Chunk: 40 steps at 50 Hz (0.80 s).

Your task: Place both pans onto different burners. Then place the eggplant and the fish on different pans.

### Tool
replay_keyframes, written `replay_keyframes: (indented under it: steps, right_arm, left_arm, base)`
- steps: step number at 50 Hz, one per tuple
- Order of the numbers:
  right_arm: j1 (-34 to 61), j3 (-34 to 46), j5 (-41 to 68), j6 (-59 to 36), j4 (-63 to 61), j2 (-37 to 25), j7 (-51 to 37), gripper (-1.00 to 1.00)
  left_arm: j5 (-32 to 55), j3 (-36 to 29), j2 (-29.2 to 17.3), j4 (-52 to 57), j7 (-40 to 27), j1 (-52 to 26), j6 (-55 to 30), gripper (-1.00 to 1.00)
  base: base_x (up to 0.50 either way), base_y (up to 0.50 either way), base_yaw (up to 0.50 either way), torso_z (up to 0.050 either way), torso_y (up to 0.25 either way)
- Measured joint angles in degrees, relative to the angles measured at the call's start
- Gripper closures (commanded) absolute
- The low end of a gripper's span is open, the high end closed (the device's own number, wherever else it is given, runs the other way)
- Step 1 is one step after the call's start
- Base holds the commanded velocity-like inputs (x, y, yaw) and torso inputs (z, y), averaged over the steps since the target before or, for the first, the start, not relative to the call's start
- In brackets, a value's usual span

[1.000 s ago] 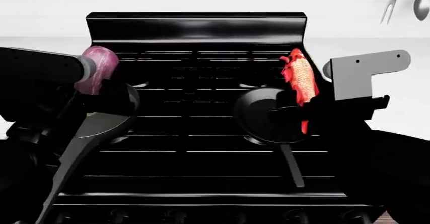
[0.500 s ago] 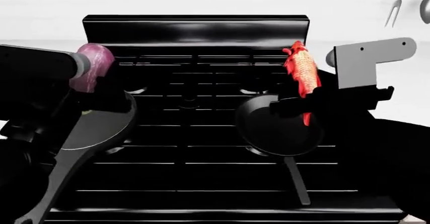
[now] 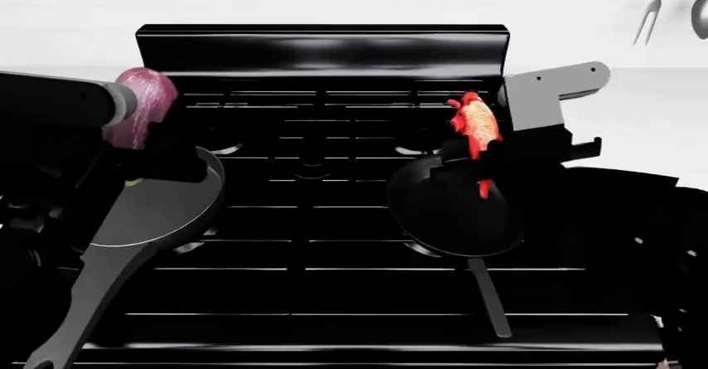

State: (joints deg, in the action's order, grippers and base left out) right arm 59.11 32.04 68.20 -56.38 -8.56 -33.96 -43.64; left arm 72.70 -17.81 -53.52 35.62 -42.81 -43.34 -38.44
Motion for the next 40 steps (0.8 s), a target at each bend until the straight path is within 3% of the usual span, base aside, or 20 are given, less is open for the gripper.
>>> replay_keyframes:
  steps: [13, 40]
  right_arm:
    - [-1.1, 1.7, -1.4, 0.5, 2.3, 0.4, 1.5, 1.0]
    - [-3.9, -0.1, 3.7, -1.7, -5.8, -2.8, -2.9, 1.0]
  left_arm:
    - [-0.4, 0.2, -0.2, -0.3, 0.2, 0.8, 0.5, 1.0]
    - [-0.9, 0.5, -0.6, -0.6, 0.3, 2.2, 1.2, 1.0]
  base:
    - [0.0, 0.0, 0.0, 0.0, 0.001]
    - [0.0, 0.0, 0.0, 0.0, 0.0]
